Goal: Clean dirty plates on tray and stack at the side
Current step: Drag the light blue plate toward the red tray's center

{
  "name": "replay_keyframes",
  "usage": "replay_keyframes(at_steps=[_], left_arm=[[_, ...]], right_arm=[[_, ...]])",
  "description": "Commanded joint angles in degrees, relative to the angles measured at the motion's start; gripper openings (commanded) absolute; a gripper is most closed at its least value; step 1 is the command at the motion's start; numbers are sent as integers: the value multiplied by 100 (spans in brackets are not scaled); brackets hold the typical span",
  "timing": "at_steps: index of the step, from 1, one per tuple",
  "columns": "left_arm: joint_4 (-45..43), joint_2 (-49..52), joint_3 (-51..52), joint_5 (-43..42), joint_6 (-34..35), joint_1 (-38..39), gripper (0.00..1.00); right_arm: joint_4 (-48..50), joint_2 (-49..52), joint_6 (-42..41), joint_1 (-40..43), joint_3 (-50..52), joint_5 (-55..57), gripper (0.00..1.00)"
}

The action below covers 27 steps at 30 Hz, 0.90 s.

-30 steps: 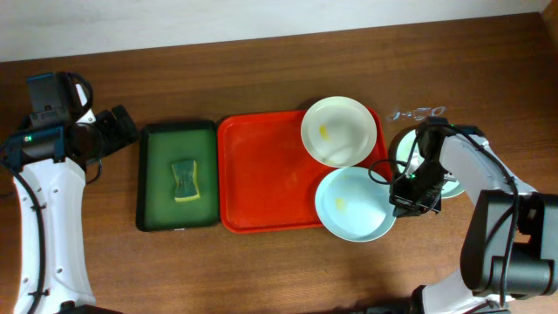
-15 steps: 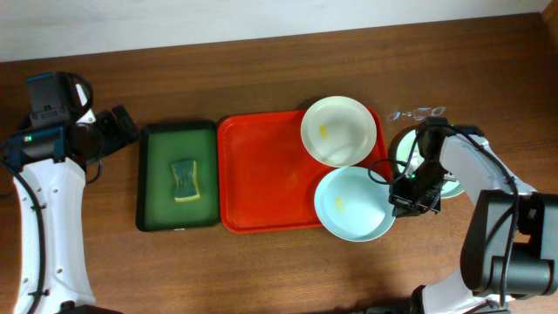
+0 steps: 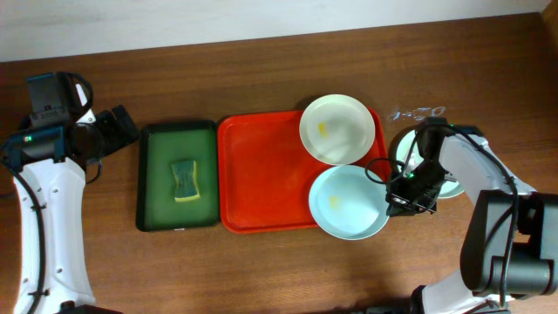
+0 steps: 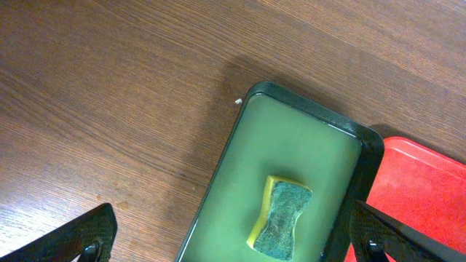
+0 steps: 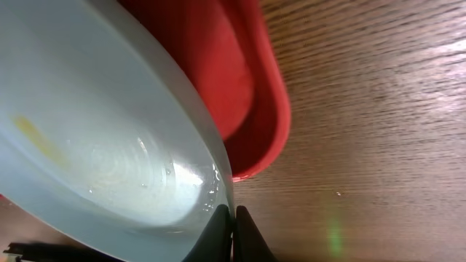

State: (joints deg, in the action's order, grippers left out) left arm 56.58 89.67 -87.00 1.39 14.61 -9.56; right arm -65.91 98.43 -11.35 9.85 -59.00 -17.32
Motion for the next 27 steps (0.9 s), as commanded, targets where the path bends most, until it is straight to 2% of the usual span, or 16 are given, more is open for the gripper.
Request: replay_keyframes(at_steps=[1,4,6,8,11,13,16,18,19,20,21,27], left_arm=[[9,-33,-37,-59,37,-24,99],[9,-33,-37,-59,37,-24,99],[9,-33,-37,-57,37,-24,99],[9,-33,-37,-59,37,-24,99],[9,-33,-37,-59,37,-24,99],[7,-33,-37,-57,37,-24,99],[9,-33,-37,-59,37,-24,99],[9,-33,-37,-59,37,-24,99],[9,-33,-37,-59,37,-24,99],[9,-33,-37,-59,37,-24,99],[9,-33,-37,-57,37,-24,99],[9,-33,-37,-59,37,-24,99]], right_arm=[[33,-68,59,-356,17,-356,4],[240,-68,-55,-1032,17,-951,4],[614,-68,-588,-1547,17,-953,4],[1368,-68,-1156,-2094,17,-949,4],[2570,-68,-1563,-2638,17,-903,4],[3224,-68,-1875,-2918,17,-431,4],[3344,-68,-2072,-3126,20,603,4],[3401,-57,-2068,-3136,20,905,4],[3401,-57,-2068,-3132,20,901,9],[3405,-57,-2065,-3132,20,901,18],[3407,-59,-2065,-3119,17,892,32],[2706,-68,-1847,-3047,-638,857,57]])
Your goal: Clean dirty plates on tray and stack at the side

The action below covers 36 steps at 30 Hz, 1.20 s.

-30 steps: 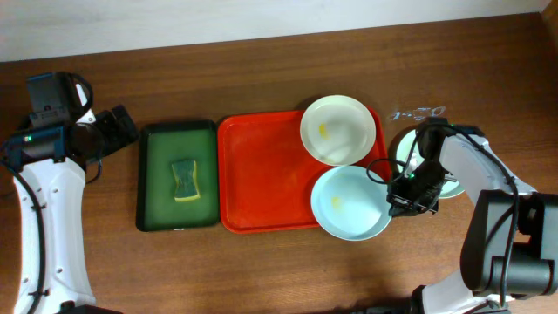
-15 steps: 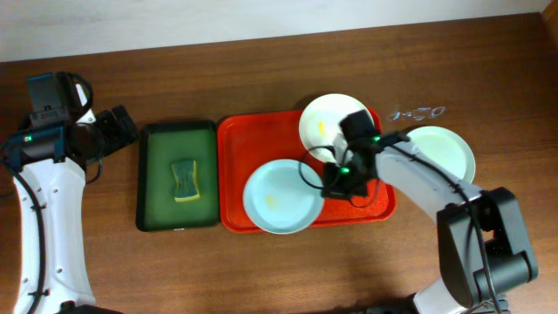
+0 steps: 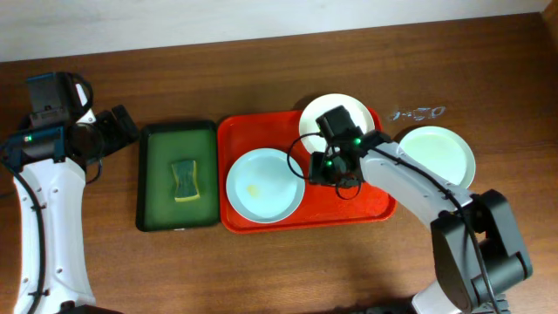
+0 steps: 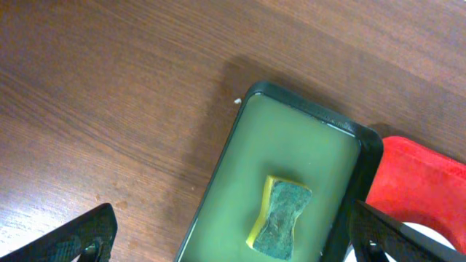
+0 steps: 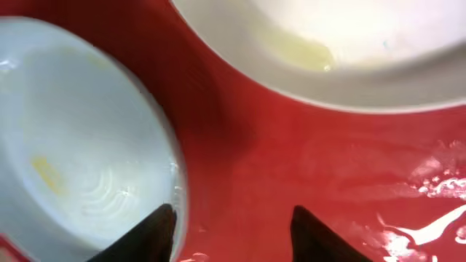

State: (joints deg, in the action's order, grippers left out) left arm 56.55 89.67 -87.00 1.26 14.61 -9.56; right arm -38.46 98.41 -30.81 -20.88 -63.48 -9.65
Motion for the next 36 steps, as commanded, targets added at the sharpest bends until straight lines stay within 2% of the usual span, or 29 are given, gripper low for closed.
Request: replay_keyframes(at_steps=[1,18,25,33,34,36], left_arm=[[11,-33,-37,-46,37,-24,99],[11,-33,-37,-46,37,-24,99],[11,-33,-37,-44,37,-24,99],[11,-33,-37,-46,37,-24,99],[9,-33,-37,-46,37,-24,99],[11,-33,-37,-46,37,-24,99]], right_arm=[[-81,-52,98,28,-149,94,58],[-17,424,103,22,83,133,59],[-11,424,555,17,83,136,58],[501,424,551,-356,83,133,58],[564,424,551,-442,83,142,57],[603,424,544,-586,96,398,48]])
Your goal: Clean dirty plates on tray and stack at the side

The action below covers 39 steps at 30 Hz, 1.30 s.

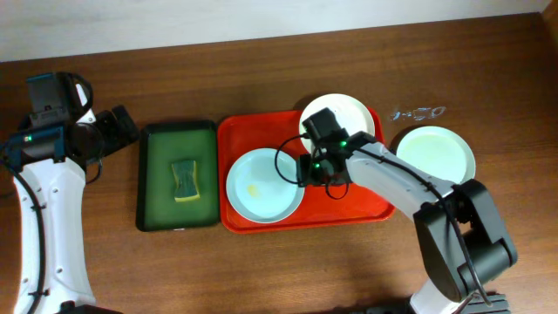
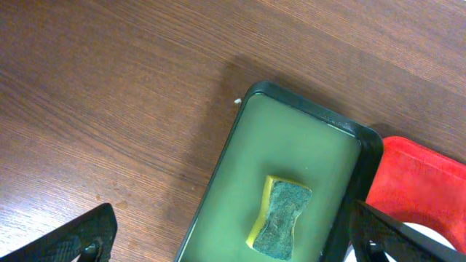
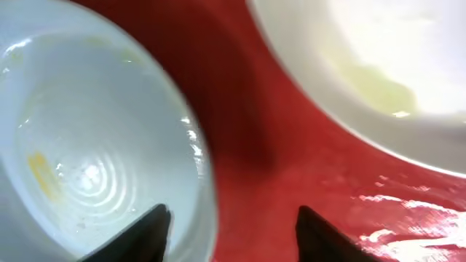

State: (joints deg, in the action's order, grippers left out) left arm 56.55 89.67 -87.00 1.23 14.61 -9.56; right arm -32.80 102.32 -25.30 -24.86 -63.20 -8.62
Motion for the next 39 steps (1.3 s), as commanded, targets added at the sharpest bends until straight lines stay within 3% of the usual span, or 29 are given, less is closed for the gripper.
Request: replay_keyframes(at_steps=[1,6,11,14,24,26,28,29,31,34,35,36,38,39], left_arm=[[11,-33,-37,-44,37,-24,99],[11,-33,-37,-42,37,-24,99],[11,-33,-37,-44,37,-24,99],[11,-33,-37,-42,37,-24,99],[9,-33,-37,-44,37,-24,99],[11,-33,-37,-44,37,-24,99],[11,-33,-37,-44,37,-24,99],[11,-33,-37,-44,37,-24,99],[11,-33,-37,-44,37,-24,99],[11,-33,-37,-44,37,-24,99],[11,-33,-37,-44,37,-24,99],[11,-33,-37,-44,37,-24,99],[11,-33,-37,-44,37,-24,99],[11,-33,-37,-42,37,-24,99]], right_arm=[[37,33,-9,-262,83,564,46],[280,39,-74,-417,203,817,31],[584,39,-94,-476,446,800,29],[612,39,-94,-474,476,804,4],[481,-216,-776,-201,275,1082,4],[350,-275,-973,-201,273,1084,5],[326,-271,-944,-201,275,1084,38],[334,-269,-903,-201,275,1084,46],[376,-245,-774,-201,278,1113,47],[584,-98,-752,-201,289,1237,39],[688,-15,-752,-205,304,1235,32],[713,26,-752,-205,304,1237,16],[710,7,-671,-205,297,1276,4],[678,-11,-645,-205,297,1279,4]])
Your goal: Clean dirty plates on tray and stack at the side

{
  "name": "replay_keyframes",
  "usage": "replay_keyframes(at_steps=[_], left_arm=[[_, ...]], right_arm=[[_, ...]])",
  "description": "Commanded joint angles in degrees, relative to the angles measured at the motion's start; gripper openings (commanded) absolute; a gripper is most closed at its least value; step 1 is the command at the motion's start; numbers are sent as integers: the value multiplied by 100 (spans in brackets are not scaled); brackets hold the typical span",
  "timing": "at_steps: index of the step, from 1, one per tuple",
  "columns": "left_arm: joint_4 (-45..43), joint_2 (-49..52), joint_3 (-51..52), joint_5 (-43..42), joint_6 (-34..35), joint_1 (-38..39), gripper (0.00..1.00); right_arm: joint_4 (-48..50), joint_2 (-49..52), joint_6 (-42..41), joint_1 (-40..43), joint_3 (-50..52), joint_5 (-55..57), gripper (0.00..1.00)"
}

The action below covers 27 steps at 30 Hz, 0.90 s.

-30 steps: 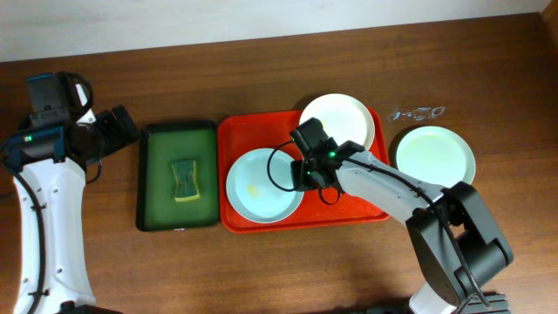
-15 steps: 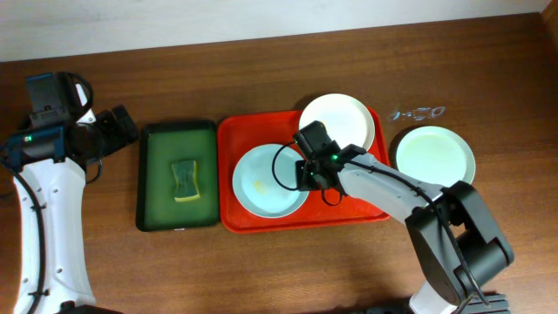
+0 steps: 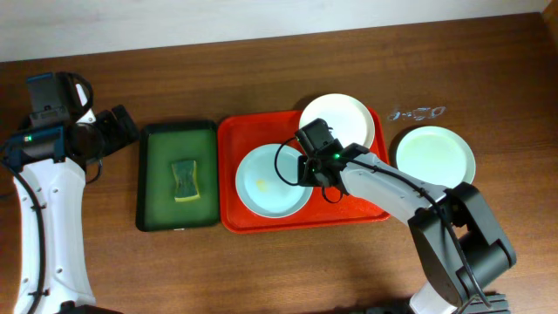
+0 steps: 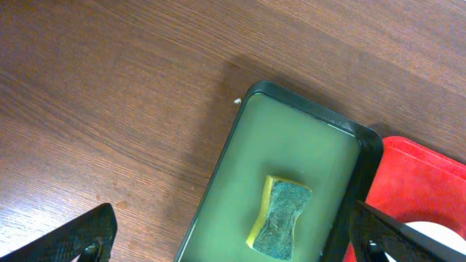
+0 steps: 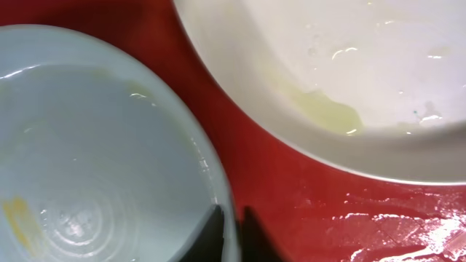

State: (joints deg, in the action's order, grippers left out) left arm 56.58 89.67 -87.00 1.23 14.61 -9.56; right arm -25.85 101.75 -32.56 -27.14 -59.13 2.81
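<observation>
A light blue plate (image 3: 272, 180) with a yellow smear lies in the middle of the red tray (image 3: 235, 131). My right gripper (image 3: 307, 170) is at its right edge, shut on the rim; in the right wrist view the gripper (image 5: 231, 236) pinches the blue plate's (image 5: 95, 167) rim. A white plate (image 3: 338, 122) with a yellowish smear (image 5: 328, 113) sits at the tray's back right. A yellow-green sponge (image 3: 183, 179) lies in the dark tray (image 3: 179, 129) of green liquid. My left gripper (image 3: 109, 131) hovers open to the left of it, holding nothing.
A pale green plate (image 3: 435, 155) lies on the wooden table right of the red tray. Small clear bits (image 3: 417, 112) lie behind it. In the left wrist view the sponge (image 4: 280, 218) and the dark tray's rim (image 4: 306, 105) show between my open fingers.
My right gripper was open astride the blue plate's right rim; now it is shut on that rim. The plate sits slightly further right. The left arm has not moved.
My right gripper first held the blue plate's rim at the tray's front right corner. Then the plate lay in the tray's left half, with the gripper open beside it. It stayed open astride the rim, and now grips it again.
</observation>
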Motion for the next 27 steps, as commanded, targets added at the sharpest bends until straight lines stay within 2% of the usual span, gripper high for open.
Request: replay_keyframes(at_steps=[1,6,8,9,10,11,12,17,27], left_arm=[[9,-33,-37,-44,37,-24,99],[7,-33,-37,-42,37,-24,99],[7,-33,-37,-44,37,-24,99],[9,-33,-37,-44,37,-24,99],[9,-33,-37,-42,37,-24,99],[9,-33,-37,-44,37,-24,99],[9,-33,-37,-42,37,-24,99],[9,-33,-37,-42,37,-24,99],[9,-33,-37,-44,37,-24,99]], right_arm=[[-111,13,79,22,-109,136,4],[-527,-243,57,22,-149,133,4],[-527,-260,59,22,-146,133,32],[-525,-238,59,22,-142,133,36],[-525,-203,59,20,-142,133,35],[-520,-127,57,20,-140,133,29],[-518,-85,57,15,-140,131,27],[-455,22,57,15,-94,131,20],[-367,33,57,15,44,133,16]])
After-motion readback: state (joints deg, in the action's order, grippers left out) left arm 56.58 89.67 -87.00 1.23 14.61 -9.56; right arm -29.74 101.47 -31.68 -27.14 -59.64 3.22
